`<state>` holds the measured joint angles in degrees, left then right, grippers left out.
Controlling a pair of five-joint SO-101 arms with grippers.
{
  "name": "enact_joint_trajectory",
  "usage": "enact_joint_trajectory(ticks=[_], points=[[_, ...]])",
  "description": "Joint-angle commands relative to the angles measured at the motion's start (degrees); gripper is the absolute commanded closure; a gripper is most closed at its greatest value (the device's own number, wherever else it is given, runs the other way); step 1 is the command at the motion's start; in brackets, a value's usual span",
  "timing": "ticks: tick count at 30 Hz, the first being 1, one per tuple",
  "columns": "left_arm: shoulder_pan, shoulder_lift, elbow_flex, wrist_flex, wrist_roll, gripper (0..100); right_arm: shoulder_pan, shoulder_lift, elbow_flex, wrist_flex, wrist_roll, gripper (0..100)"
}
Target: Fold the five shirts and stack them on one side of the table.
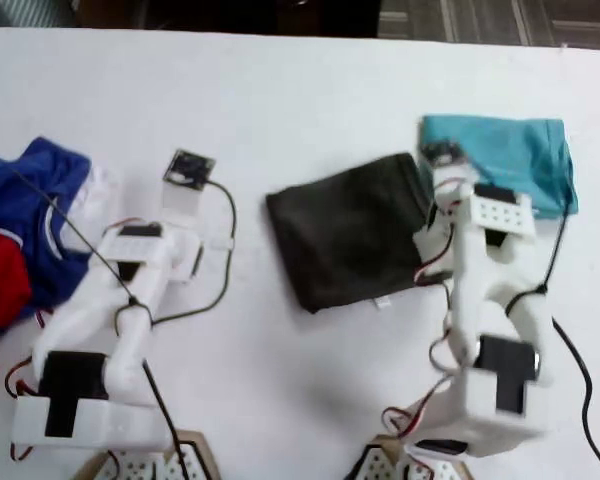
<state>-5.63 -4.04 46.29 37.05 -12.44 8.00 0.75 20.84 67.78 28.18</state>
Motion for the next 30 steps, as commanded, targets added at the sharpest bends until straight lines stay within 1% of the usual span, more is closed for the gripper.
enact_joint_trajectory(ticks=[1, 3, 5, 8, 10, 14, 17, 19, 25, 27, 30], points=[[-0.09, 0.0, -0.22, -0.97, 0.18, 97, -1.19, -12.26, -6.24, 4.44, -1.93, 97.8], [-0.09, 0.0, -0.22, -0.97, 0.18, 97, -5.41, -15.52, -6.42, 5.49, -4.48, 97.8], [-0.09, 0.0, -0.22, -0.97, 0.18, 97, -12.09, -15.69, -5.45, 6.37, -5.1, 97.7], [-0.18, 0.0, -0.22, -0.97, 0.18, 97, -21.76, -12.79, -1.76, 4.62, -5.1, 97.1], [-0.62, -0.09, -0.48, -0.7, 0.18, 97, -25.54, -9.63, 0.44, 2.51, -5.1, 95.7], [-3.08, -0.44, -0.57, -0.62, 0.7, 97, -27.03, -3.38, 1.58, -0.4, -5.1, 97.4], [-5.36, -0.53, -0.75, -0.62, 6.33, 97, -27.65, 0.4, 1.76, -1.54, -5.1, 97.9], [-6.51, -0.53, -0.84, -0.79, 8.35, 97, -29.41, 2.68, 1.85, -1.27, -5.27, 97.9], [-6.51, -0.18, -1.8, -0.53, 8.35, 97, -36.7, 4.26, 4.57, 0.57, -5.1, 97.9], [-6.51, -0.18, -1.8, -0.53, 8.35, 97, -37.32, 4.35, 4.75, 0.4, -5.1, 97.9], [-6.51, -0.18, -1.8, -0.53, 8.35, 97, -35.56, 3.74, 2.29, 0.92, -5.19, 97.9]])
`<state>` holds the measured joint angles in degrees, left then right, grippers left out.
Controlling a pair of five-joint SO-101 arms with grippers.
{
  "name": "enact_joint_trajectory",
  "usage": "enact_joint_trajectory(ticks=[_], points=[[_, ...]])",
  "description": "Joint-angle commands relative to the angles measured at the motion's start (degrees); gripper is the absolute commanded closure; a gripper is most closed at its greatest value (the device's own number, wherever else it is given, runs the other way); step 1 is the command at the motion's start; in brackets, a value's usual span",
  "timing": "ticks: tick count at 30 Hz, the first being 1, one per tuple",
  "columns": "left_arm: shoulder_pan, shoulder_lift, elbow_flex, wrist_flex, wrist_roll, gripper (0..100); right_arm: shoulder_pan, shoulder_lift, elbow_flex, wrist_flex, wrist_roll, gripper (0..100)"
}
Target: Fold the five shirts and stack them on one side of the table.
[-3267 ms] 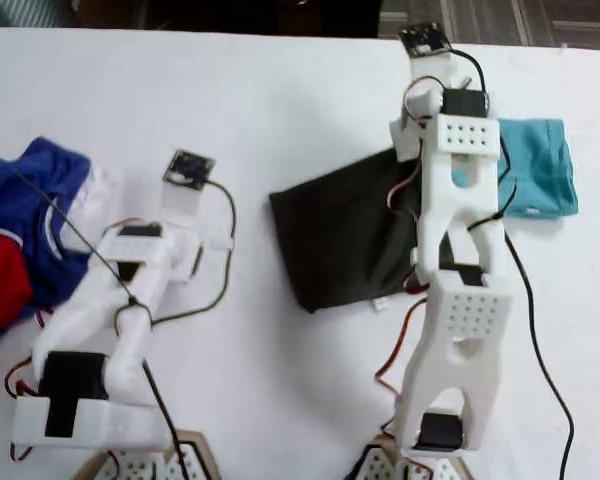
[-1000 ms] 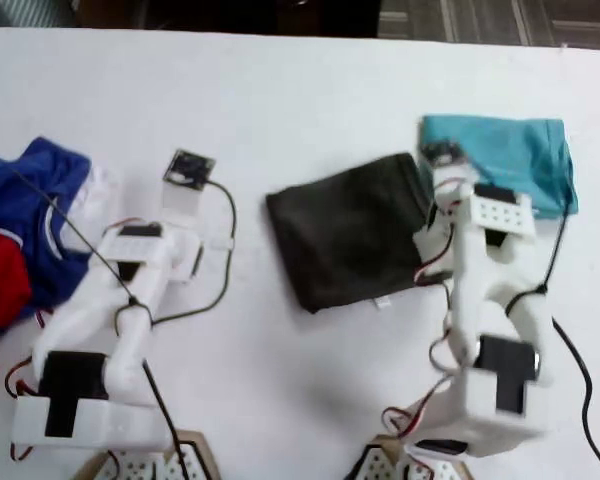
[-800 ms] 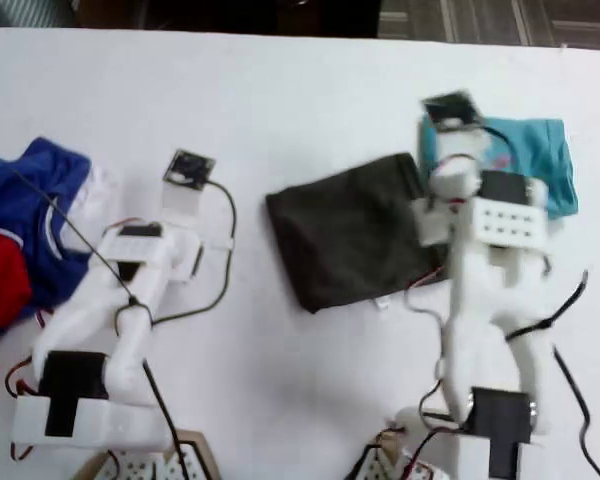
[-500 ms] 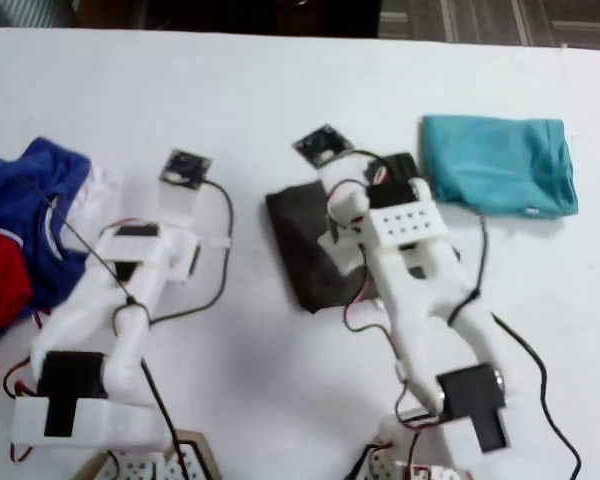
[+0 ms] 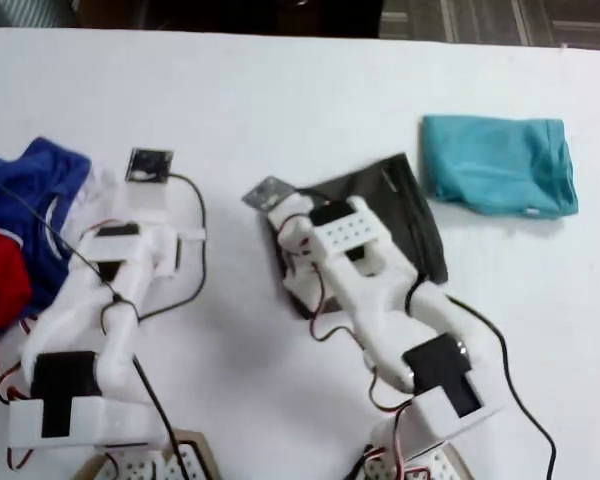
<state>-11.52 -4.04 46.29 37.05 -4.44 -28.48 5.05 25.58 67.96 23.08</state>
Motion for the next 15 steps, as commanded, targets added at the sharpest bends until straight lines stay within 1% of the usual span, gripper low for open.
enact_joint_trajectory(ticks=[1, 5, 7, 9, 11, 13, 15], points=[[-0.62, -0.18, -1.8, -0.53, 0.35, 97, 2.07, -1.45, -3.6, 1.54, -0.09, 97.9], [-0.53, -0.09, -1.8, -0.53, 0.35, 97, 9.19, -7.96, -8.44, 6.02, -0.62, 97.7], [-0.53, -0.09, -1.8, -0.53, 0.35, 97, 14.11, -11.03, -10.46, 8.13, -2.9, 96.5], [-0.53, -0.09, -1.8, -0.53, 0.35, 97, 19.21, -12.62, -11.08, 9.71, -5.8, 90.0], [-0.53, -0.09, -1.8, -0.53, 0.35, 97, 23.25, -12.35, -11.08, 9.98, -10.73, 80.6], [-0.53, -0.09, -1.8, -0.53, 0.35, 97, 25.19, -10.59, -11.43, 9.54, -15.03, 72.1], [-0.53, -0.09, -1.8, -0.53, 0.35, 97, 25.01, -8.13, -11.52, 7.87, -14.51, 66.5]])
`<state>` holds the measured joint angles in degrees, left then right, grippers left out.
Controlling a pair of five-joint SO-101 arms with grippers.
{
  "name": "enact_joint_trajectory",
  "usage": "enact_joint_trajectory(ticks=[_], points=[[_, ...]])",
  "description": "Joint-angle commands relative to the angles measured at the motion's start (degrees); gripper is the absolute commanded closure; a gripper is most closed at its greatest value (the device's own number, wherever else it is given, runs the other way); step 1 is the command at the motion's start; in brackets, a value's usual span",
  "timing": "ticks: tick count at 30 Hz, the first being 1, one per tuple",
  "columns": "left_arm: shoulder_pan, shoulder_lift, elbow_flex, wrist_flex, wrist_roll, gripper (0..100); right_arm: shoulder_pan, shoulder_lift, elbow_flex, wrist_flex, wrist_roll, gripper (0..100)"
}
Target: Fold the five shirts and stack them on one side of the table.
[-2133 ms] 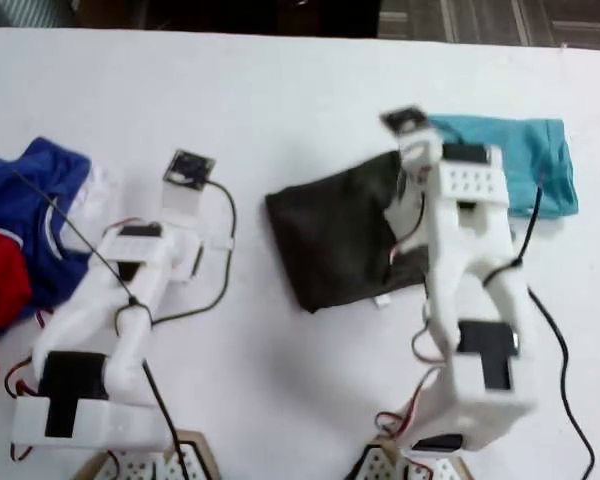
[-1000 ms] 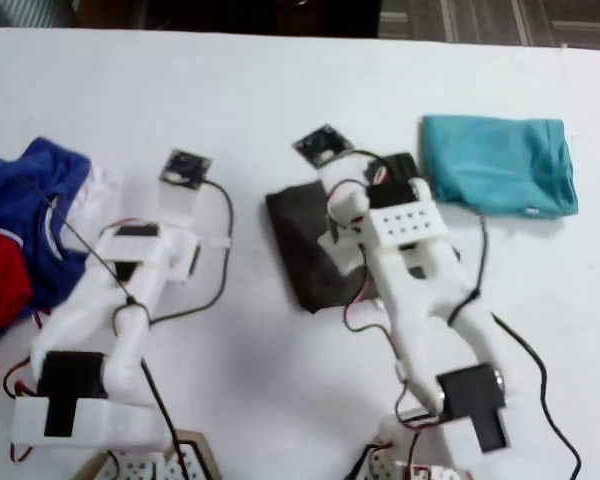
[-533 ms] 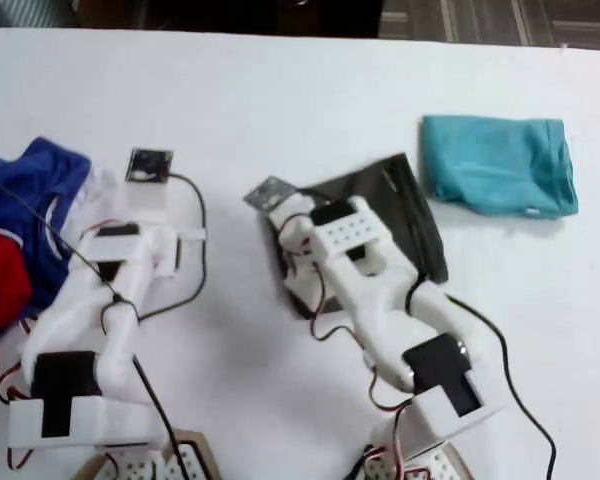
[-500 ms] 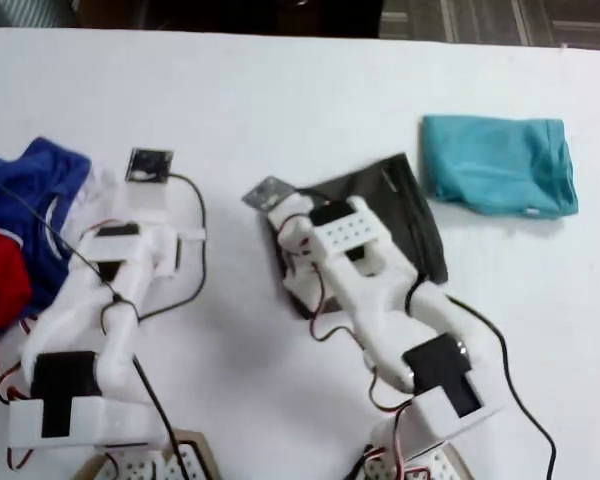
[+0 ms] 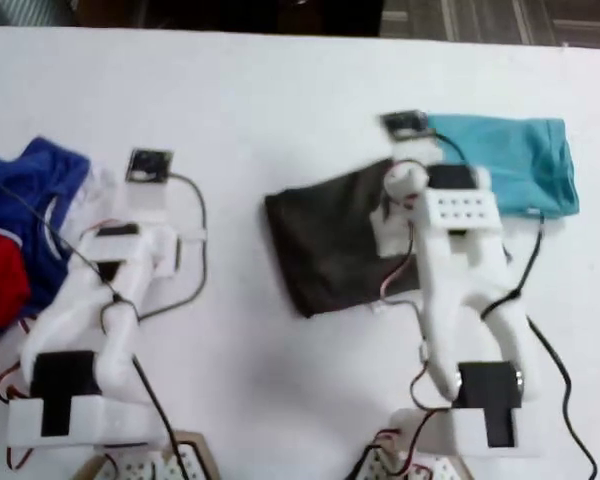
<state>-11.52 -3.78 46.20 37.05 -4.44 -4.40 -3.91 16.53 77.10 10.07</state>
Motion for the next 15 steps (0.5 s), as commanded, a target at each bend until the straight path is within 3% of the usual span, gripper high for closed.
enact_joint_trajectory(ticks=[1, 8, 15], points=[[-0.53, -0.35, -1.71, -0.53, 0.35, 97, 0.57, 2.15, -2.46, -2.15, -0.97, 65.0], [-0.53, -0.35, -1.71, -0.53, 0.35, 97, -0.4, 14.29, -8.62, -6.9, -0.88, 64.3], [-0.53, -0.35, -1.71, -0.53, 0.35, 97, 1.01, 28.62, -23.38, -1.19, -6.59, 64.3]])
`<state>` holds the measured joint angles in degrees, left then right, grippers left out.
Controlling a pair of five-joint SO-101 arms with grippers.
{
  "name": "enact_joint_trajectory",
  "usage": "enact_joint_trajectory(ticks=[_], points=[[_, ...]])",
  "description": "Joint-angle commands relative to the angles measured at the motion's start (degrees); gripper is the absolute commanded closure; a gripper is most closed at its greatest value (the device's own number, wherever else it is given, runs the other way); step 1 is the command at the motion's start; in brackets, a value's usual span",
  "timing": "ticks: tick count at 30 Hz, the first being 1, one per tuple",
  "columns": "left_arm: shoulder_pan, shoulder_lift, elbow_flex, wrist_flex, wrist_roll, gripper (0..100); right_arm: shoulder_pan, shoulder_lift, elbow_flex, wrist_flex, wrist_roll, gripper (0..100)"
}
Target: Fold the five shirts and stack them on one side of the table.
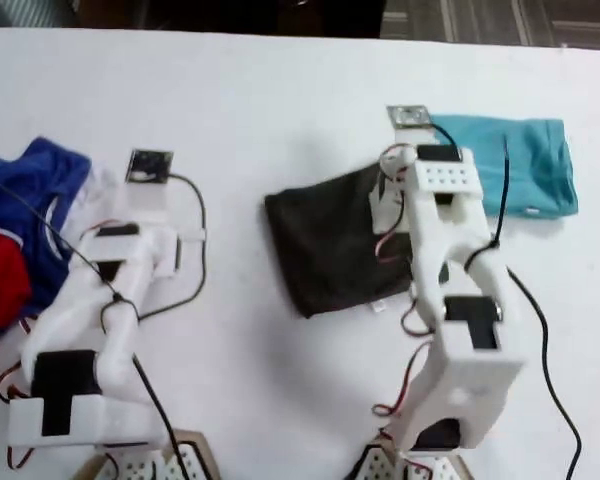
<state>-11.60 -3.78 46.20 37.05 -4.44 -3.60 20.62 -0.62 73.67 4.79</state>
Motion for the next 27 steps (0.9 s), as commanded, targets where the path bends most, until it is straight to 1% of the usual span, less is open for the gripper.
enact_joint_trajectory(ticks=[1, 8, 15, 16, 17, 19, 21, 22, 27], points=[[-0.44, -0.35, -1.71, -0.53, 0.35, 97, 0.04, 6.29, -8.0, 3.3, -1.41, 64.3], [-0.44, -0.35, -1.71, -0.53, 0.35, 97, -0.66, 19.12, -19.69, 12.0, -1.41, 64.3], [-0.44, -0.35, -1.71, -0.53, 0.35, 97, -0.75, 28.97, -34.73, 21.85, -1.05, 65.4], [-0.44, -0.35, -1.71, -0.53, 0.35, 97, -1.1, 30.29, -36.57, 23.52, -0.7, 68.9], [-0.44, -0.35, -1.71, -0.53, 0.35, 97, -1.54, 31.52, -38.33, 25.1, 1.14, 76.5], [-0.44, -0.35, -1.71, -0.53, 0.35, 97, -2.51, 33.19, -40.44, 26.33, 4.13, 99.8], [-0.44, -0.35, -1.71, -0.53, 0.35, 97, -2.95, 33.71, -41.41, 27.03, 4.4, 94.2], [-0.44, -0.35, -1.71, -0.53, 0.35, 97, -2.95, 33.27, -41.49, 27.03, 4.4, 98.1], [-0.44, -0.35, -1.71, -0.53, 0.35, 97, -4.44, 24.22, -40.09, 27.21, 4.31, 97.5]])
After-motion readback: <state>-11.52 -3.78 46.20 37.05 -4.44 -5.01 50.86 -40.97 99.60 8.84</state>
